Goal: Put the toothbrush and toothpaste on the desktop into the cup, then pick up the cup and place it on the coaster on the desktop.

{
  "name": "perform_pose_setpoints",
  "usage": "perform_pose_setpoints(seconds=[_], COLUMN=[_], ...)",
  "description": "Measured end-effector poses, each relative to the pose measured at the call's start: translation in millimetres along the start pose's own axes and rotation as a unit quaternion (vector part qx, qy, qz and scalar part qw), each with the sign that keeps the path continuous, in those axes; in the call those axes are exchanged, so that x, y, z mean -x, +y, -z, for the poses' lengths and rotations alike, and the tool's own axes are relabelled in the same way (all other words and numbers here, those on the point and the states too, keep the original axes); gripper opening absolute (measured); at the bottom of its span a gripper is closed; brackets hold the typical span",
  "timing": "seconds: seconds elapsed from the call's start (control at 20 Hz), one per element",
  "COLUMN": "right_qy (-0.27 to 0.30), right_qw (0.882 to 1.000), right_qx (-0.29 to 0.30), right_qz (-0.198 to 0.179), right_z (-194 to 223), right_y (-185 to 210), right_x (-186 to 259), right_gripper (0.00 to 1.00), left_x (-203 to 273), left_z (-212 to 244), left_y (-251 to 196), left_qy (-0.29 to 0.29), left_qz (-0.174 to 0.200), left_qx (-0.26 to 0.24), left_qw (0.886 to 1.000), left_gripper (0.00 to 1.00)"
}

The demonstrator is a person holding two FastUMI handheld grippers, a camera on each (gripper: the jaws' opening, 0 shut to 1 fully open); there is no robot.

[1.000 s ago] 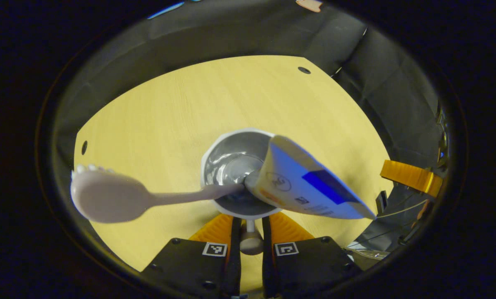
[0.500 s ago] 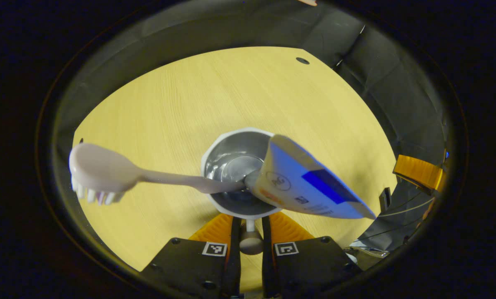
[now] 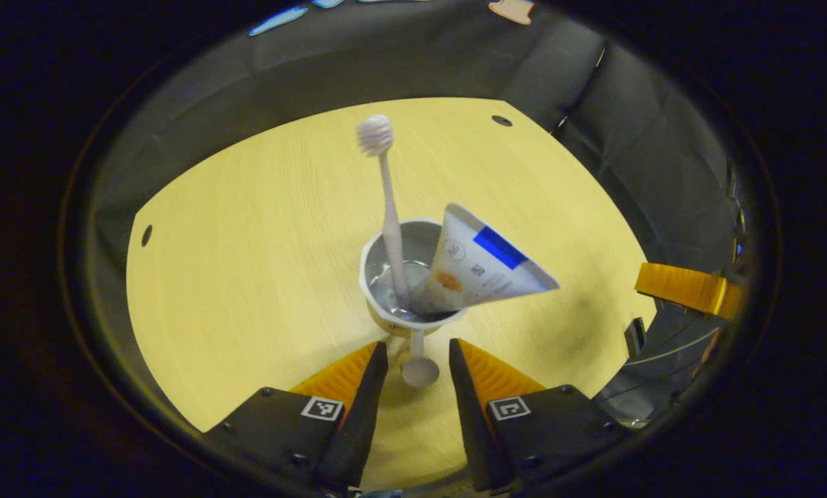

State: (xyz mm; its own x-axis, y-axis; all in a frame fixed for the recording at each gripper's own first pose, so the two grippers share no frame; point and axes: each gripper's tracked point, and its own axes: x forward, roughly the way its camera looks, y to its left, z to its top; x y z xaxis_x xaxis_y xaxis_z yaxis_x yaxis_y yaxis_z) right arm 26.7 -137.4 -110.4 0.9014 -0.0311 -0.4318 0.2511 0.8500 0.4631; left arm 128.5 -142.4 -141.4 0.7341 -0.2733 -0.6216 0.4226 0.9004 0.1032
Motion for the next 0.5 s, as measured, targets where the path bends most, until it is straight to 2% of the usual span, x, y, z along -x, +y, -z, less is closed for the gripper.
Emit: perform_pose_setpoints(seconds=[0.05, 0.1, 0.15, 0.25, 0.3, 0.35, 0.4, 0.5], right_qy=[-0.001, -0.004, -0.008, -0.026, -0.042, -0.061, -0.085, -0.141], right_qw=[1.000, 1.000, 0.999, 0.997, 0.995, 0.993, 0.989, 0.978], right_qx=[0.014, 0.029, 0.043, 0.069, 0.082, 0.095, 0.111, 0.145], right_qz=[-0.003, -0.005, -0.008, -0.017, -0.024, -0.031, -0.039, -0.057], right_z=[0.9, -0.6, -1.7, -8.3, -13.4, -20.0, -28.1, -43.8], right_y=[5.0, 11.2, 17.8, 35.6, 47.0, 59.5, 74.0, 103.8], right_x=[1.1, 2.3, 3.7, 8.4, 12.4, 17.4, 25.8, 48.8], right_gripper=[0.71, 0.71, 0.71, 0.71, 0.71, 0.71, 0.71, 0.71], left_x=[10.6, 21.9, 33.8, 66.6, 84.1, 104.0, 122.4, 162.9], left_z=[-0.4, -0.9, -1.4, -8.4, -14.0, -19.1, -27.2, -44.8], left_y=[1.7, 8.2, 15.7, 37.4, 44.6, 48.3, 53.4, 59.3], left_qy=[-0.019, -0.042, -0.067, -0.123, -0.152, -0.181, -0.216, -0.289], left_qz=[0.000, -0.004, -0.013, -0.035, -0.037, -0.034, -0.041, -0.060], left_qx=[0.009, 0.017, 0.028, 0.053, 0.060, 0.065, 0.066, 0.069], left_qw=[1.000, 0.999, 0.997, 0.990, 0.986, 0.981, 0.973, 0.953], left_gripper=[0.60, 0.65, 0.60, 0.60, 0.65, 0.60, 0.70, 0.73])
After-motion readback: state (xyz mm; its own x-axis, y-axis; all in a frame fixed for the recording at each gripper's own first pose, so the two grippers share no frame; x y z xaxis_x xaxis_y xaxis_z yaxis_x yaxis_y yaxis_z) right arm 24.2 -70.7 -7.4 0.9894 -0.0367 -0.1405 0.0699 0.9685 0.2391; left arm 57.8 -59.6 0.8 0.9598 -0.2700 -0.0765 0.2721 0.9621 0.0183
